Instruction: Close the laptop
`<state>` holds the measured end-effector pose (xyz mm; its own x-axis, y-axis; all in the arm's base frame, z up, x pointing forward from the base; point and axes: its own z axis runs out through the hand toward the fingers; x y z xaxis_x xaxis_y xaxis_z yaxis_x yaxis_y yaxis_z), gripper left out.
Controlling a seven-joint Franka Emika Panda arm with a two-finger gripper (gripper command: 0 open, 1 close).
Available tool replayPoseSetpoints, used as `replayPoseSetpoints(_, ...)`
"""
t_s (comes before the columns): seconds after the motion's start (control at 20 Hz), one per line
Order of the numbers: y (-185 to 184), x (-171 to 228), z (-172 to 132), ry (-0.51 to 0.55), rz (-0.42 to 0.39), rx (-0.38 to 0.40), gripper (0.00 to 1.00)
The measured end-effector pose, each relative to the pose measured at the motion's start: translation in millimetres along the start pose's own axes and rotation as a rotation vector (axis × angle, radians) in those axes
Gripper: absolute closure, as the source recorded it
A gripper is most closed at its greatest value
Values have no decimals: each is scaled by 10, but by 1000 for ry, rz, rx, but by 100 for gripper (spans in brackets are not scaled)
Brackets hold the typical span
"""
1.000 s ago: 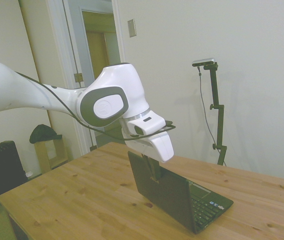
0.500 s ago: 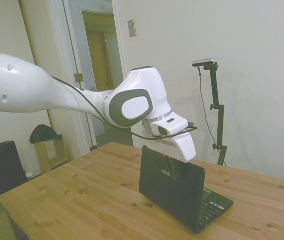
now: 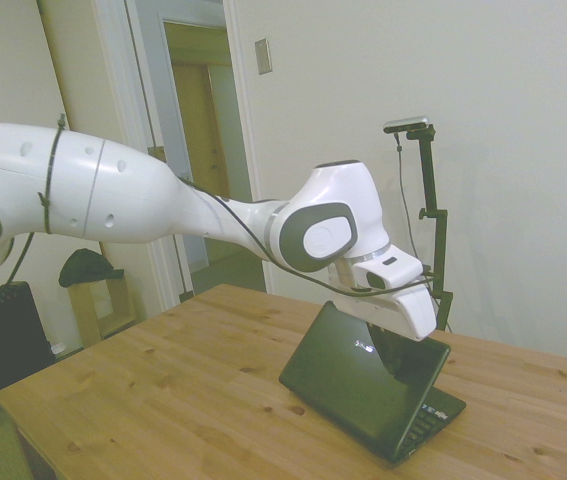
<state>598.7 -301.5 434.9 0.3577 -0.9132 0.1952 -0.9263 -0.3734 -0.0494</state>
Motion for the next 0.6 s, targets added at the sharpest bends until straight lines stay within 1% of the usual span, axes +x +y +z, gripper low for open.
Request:
replayPoseSetpoints(0.25,-39,84,494,-8,4,-29,100)
replayPoseSetpoints(0.35,-57,121,528,-4,5,-28,100)
replayPoseSetpoints(0.45,-85,133,439,1,0,-10,100)
replayPoseSetpoints(0.5,-111,126,307,9,-9,10,100)
replayPoseSetpoints(0.6,-162,58,-136,32,-32,59,100)
